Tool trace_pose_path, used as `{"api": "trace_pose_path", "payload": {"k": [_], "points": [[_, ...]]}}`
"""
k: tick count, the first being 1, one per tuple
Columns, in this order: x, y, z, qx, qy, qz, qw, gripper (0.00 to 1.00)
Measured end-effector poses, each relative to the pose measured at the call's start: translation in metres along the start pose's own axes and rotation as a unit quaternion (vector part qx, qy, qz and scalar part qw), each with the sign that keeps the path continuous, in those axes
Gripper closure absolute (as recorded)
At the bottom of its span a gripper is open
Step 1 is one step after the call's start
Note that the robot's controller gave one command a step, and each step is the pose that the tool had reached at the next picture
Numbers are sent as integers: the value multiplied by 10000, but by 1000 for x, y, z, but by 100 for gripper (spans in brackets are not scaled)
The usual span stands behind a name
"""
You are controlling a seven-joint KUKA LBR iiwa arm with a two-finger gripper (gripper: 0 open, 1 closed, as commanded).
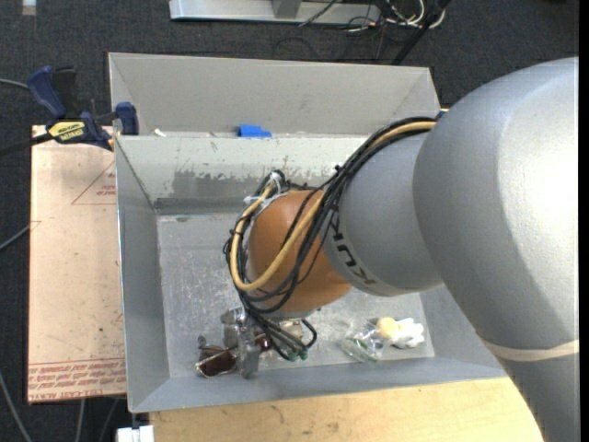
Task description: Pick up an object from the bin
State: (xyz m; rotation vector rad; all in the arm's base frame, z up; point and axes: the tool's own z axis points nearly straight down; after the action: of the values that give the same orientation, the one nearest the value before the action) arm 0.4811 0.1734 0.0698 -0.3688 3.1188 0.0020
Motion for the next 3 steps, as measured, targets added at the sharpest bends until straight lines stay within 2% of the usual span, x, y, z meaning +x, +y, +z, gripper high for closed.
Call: {"api": "trace_pose_path", "payload": {"k": [1,2,3], "points": [[0,0,0,-1,1,1,10000,100],[-49,-20,0,-2,0,-242,9997,100],[-42,-55,-2,3,-15,-356,9994,100]]}}
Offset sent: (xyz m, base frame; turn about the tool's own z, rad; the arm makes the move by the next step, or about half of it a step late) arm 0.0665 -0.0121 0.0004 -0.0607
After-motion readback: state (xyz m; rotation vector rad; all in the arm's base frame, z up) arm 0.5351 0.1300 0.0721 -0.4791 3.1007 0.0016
